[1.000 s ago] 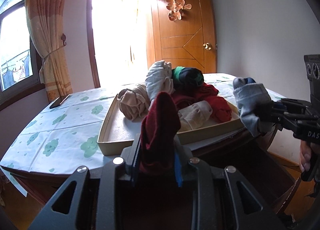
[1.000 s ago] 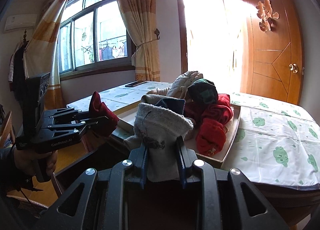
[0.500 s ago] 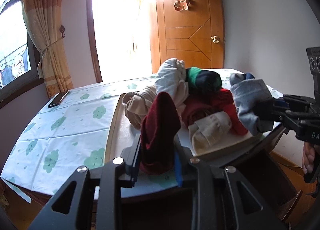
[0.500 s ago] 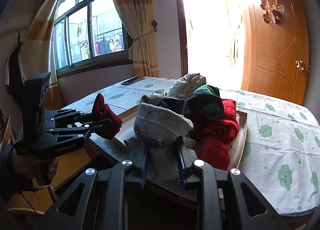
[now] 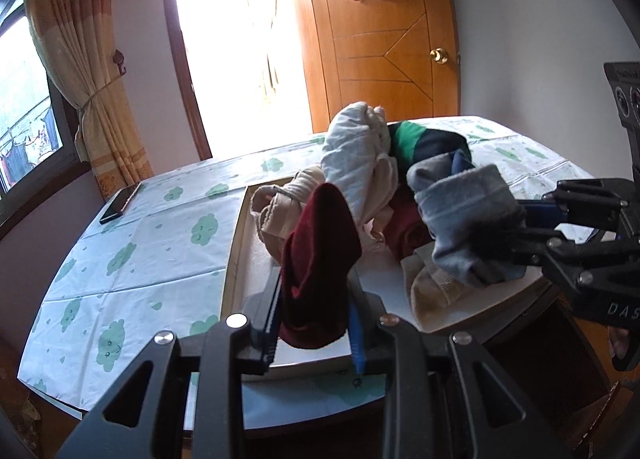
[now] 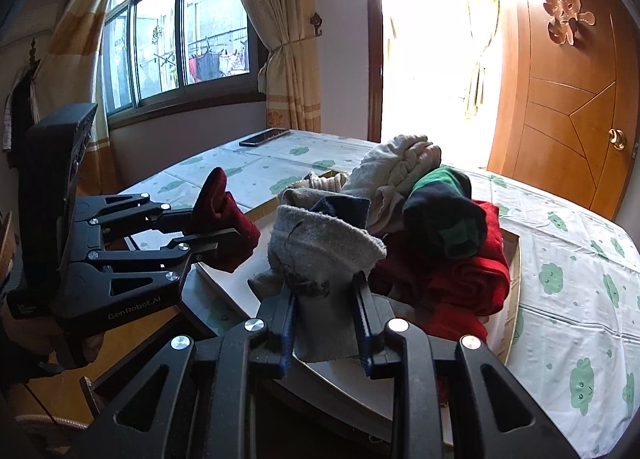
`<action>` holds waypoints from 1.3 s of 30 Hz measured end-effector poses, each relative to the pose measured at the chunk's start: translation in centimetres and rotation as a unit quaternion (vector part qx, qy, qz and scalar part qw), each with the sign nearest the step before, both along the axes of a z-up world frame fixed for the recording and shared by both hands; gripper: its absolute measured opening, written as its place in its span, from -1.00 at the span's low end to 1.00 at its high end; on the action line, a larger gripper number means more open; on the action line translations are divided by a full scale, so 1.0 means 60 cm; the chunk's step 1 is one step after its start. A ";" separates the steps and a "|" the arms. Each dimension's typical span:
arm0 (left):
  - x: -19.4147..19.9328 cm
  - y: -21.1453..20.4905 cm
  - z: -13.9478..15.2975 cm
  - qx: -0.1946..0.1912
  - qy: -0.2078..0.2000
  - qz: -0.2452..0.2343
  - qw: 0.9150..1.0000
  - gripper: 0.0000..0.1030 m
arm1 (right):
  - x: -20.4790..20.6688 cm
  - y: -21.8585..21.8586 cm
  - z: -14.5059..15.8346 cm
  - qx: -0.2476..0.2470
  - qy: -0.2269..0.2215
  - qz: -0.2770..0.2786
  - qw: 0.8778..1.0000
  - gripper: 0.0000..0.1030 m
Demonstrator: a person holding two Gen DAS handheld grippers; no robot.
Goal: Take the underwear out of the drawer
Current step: 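Lower both items into the tray and open both grippers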
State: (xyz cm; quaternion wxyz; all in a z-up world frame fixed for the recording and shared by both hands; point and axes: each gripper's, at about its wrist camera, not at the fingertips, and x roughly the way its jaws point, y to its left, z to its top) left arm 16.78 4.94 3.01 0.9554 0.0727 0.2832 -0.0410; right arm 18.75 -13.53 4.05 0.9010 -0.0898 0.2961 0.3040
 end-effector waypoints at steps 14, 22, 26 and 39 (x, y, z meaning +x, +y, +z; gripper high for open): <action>0.041 0.010 -0.024 0.012 0.044 0.010 0.999 -0.48 | 0.045 0.032 -0.038 -0.027 0.036 -0.002 0.999 -0.47; 0.052 0.010 -0.041 0.017 0.066 0.012 0.998 -0.48 | 0.051 0.053 -0.049 -0.042 0.040 0.004 0.998 -0.47; 0.052 0.006 -0.043 0.022 0.067 0.012 0.997 -0.41 | 0.058 0.061 -0.051 -0.045 0.044 0.003 0.998 -0.47; 0.026 0.007 -0.030 0.037 0.041 0.024 0.998 0.43 | 0.055 0.064 -0.047 -0.036 0.024 -0.014 0.999 0.43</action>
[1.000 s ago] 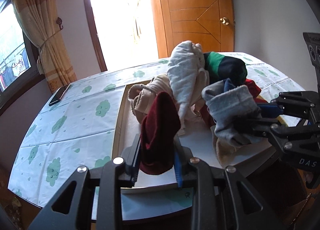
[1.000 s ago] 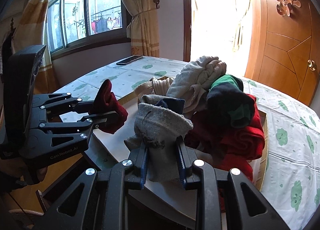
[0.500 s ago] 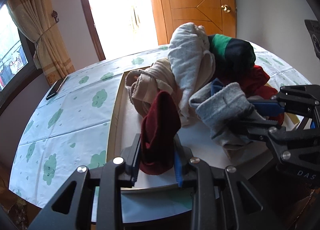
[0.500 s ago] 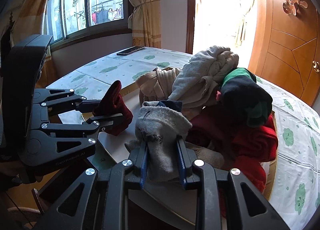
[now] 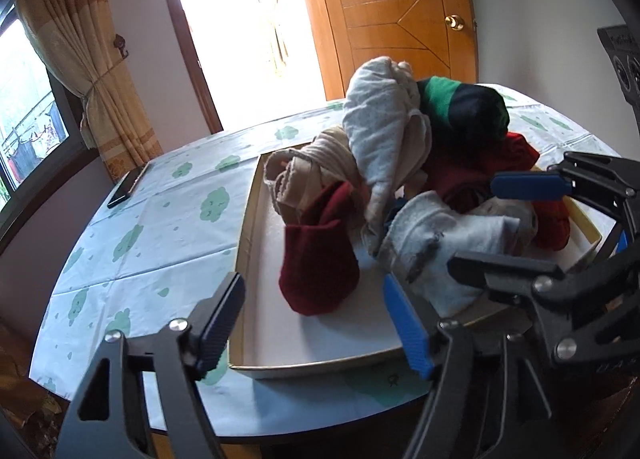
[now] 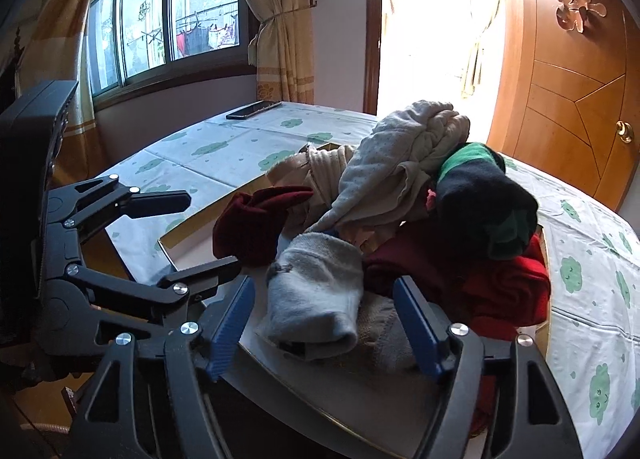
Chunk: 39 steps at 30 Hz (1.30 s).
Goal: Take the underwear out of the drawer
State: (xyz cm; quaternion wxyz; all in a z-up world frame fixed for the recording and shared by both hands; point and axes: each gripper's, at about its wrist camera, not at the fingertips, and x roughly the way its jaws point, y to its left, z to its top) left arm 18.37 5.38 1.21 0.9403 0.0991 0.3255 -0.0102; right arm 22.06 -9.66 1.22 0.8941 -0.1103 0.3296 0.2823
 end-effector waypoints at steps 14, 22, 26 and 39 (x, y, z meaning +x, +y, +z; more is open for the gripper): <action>-0.118 -0.002 0.037 -0.043 -0.061 -0.009 0.997 0.69 | -0.099 -0.082 0.030 0.072 -0.011 -0.039 0.997 0.53; -0.195 -0.012 0.038 -0.068 -0.103 0.001 0.992 0.80 | -0.184 -0.112 0.052 0.084 -0.066 -0.057 0.993 0.60; -0.219 -0.015 0.032 -0.069 -0.112 0.007 0.991 0.80 | -0.224 -0.121 0.054 0.091 -0.088 -0.055 0.990 0.62; -0.258 -0.022 0.042 -0.074 -0.133 0.003 0.988 0.82 | -0.265 -0.122 0.058 0.097 -0.112 -0.046 0.988 0.64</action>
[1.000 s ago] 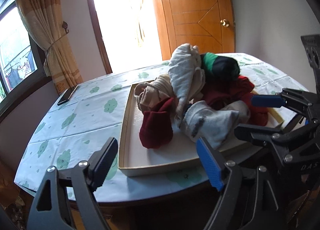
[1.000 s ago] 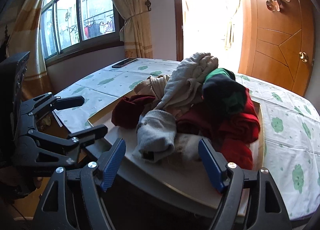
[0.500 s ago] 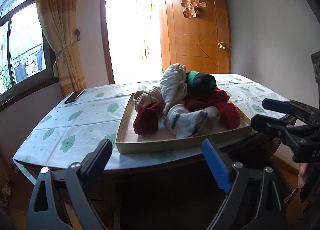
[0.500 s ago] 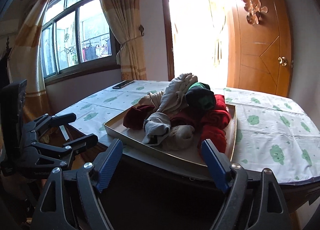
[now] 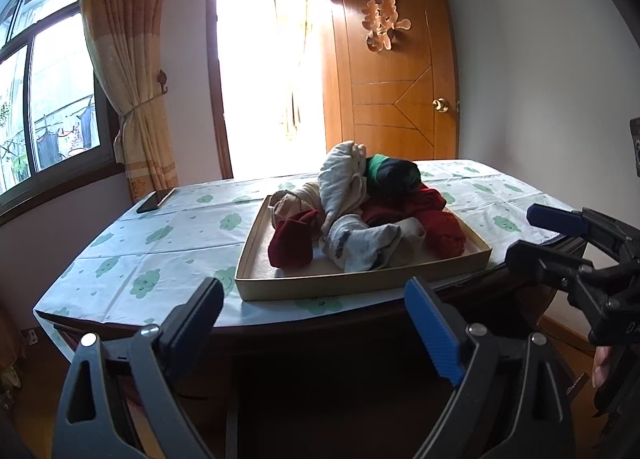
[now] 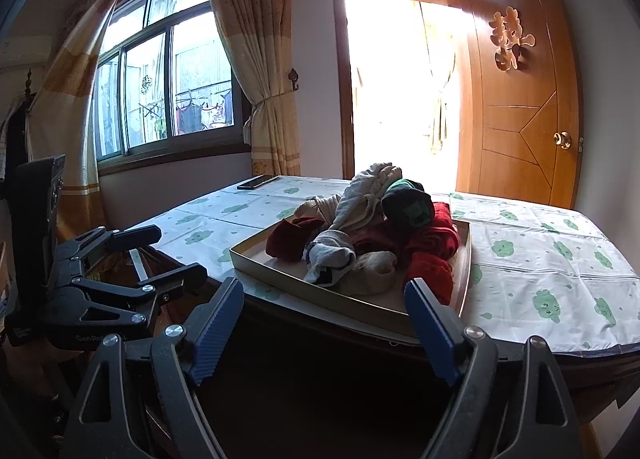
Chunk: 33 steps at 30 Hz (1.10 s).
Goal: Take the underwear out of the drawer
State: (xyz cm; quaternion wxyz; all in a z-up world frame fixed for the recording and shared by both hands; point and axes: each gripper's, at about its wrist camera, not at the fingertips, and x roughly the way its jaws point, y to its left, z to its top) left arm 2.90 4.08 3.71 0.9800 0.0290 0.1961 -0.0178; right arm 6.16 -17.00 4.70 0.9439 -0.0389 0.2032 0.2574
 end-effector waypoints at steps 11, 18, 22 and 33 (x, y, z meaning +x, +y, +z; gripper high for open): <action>-0.002 -0.002 -0.002 -0.003 -0.001 -0.003 1.000 0.82 | -0.008 -0.003 0.005 0.008 -0.012 0.000 1.000 0.65; -0.006 -0.008 0.001 0.000 -0.002 -0.006 1.000 0.92 | -0.017 -0.003 0.010 0.012 -0.022 0.001 1.000 0.66; -0.010 -0.012 0.005 0.003 -0.007 -0.007 1.000 0.92 | -0.019 -0.005 0.010 0.015 -0.024 0.001 1.000 0.66; -0.011 -0.014 0.005 -0.005 0.000 -0.011 1.000 0.92 | -0.021 -0.003 0.007 0.013 -0.023 0.004 1.000 0.67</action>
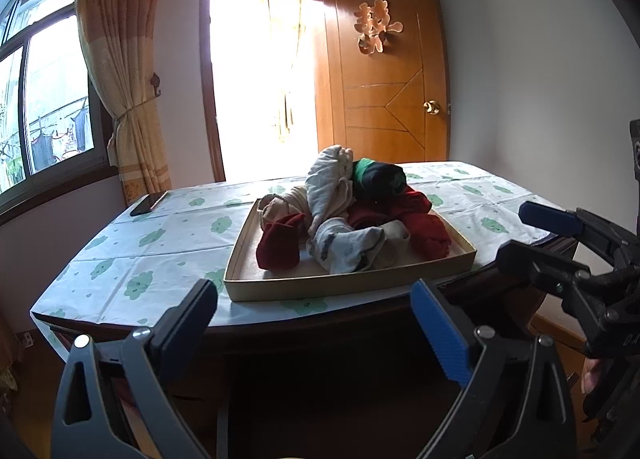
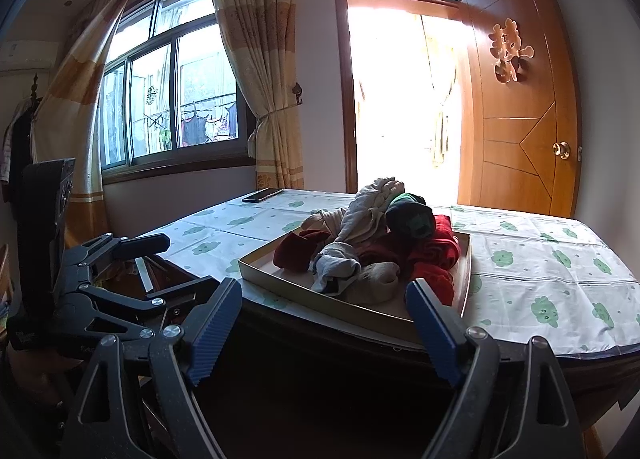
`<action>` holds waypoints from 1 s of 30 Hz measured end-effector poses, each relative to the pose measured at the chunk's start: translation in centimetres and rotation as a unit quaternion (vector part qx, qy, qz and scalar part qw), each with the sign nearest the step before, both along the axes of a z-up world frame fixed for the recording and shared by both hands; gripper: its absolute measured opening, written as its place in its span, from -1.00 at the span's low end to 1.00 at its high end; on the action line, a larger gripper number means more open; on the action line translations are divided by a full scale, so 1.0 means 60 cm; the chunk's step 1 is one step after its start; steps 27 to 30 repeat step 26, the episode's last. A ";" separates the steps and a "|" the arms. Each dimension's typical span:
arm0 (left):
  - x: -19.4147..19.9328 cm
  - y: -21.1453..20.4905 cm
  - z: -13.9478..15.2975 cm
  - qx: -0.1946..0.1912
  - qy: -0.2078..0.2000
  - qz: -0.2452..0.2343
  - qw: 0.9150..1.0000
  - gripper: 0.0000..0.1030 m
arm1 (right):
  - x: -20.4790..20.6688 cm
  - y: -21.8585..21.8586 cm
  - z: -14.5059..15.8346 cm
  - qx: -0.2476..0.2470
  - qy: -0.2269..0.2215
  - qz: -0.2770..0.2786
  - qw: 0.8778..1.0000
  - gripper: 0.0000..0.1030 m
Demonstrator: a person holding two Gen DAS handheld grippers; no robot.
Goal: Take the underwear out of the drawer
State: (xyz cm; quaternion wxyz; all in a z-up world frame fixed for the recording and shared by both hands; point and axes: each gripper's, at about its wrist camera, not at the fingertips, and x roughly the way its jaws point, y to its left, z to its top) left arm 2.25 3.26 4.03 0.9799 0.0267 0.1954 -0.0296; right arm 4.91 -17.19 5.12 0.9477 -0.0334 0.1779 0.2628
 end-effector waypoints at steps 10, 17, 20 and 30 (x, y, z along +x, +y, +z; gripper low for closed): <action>0.007 0.010 -0.006 -0.017 0.014 0.006 1.000 0.93 | -0.004 0.003 0.000 -0.002 -0.002 0.003 1.000 0.68; 0.006 0.010 -0.005 -0.009 0.007 0.013 1.000 0.99 | -0.004 0.001 0.001 0.000 -0.004 0.001 1.000 0.68; 0.007 0.011 -0.006 -0.008 0.005 0.016 1.000 0.99 | -0.004 0.001 -0.001 -0.001 -0.003 0.001 1.000 0.68; 0.008 0.011 -0.009 -0.009 0.007 0.013 1.000 0.99 | -0.004 -0.001 -0.003 -0.002 0.000 0.001 1.000 0.68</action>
